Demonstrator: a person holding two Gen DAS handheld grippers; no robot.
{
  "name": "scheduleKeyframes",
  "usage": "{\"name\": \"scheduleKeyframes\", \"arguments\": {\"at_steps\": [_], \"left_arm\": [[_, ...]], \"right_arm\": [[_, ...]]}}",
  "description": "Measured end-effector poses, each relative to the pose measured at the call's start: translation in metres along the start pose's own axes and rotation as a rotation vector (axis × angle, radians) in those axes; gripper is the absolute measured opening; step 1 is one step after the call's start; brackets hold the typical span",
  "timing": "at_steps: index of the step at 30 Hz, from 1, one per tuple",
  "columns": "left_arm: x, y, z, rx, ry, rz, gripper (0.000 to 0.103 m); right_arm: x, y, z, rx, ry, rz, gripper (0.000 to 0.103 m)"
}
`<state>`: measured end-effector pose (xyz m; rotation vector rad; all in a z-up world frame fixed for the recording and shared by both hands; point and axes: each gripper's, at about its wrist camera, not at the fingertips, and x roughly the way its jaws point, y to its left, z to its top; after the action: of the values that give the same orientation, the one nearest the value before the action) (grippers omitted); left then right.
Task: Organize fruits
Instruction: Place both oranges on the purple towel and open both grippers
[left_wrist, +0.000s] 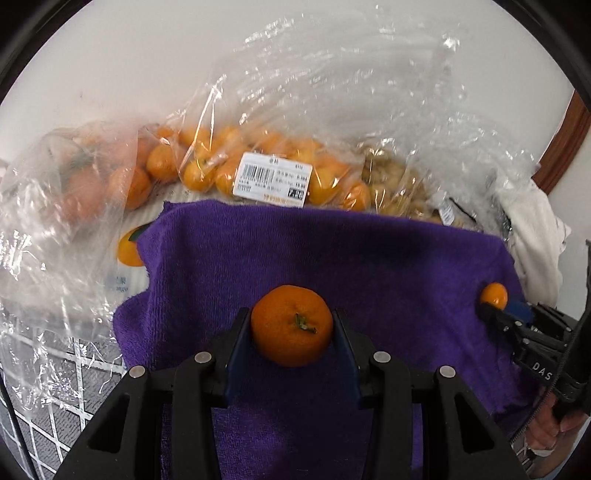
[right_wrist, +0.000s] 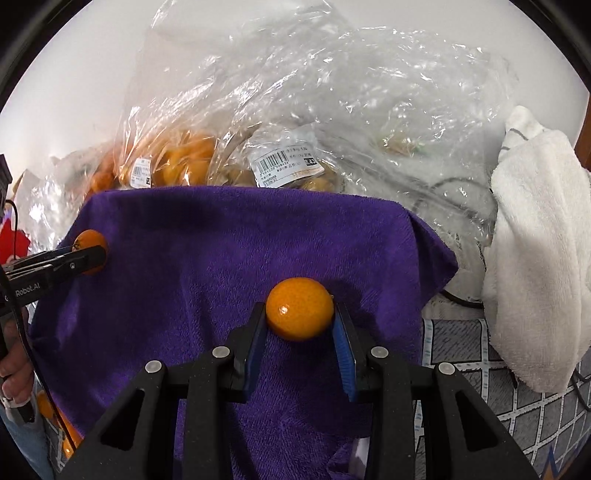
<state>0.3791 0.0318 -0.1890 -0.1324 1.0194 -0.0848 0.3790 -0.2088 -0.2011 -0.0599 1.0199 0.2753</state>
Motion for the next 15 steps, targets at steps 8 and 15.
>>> {"name": "scheduleKeyframes", "arguments": {"at_steps": [8,15], "left_arm": [[-0.010,0.001,0.004,-0.012,-0.022,-0.028,0.059],[-0.043,0.002,0.010,-0.020,-0.093,-0.041,0.063]], "right_arm": [[-0.010,0.008,0.004,-0.006,-0.015,-0.020,0.054],[-0.052,0.031,0.012,-0.031,-0.131,-0.052,0.056]]}}
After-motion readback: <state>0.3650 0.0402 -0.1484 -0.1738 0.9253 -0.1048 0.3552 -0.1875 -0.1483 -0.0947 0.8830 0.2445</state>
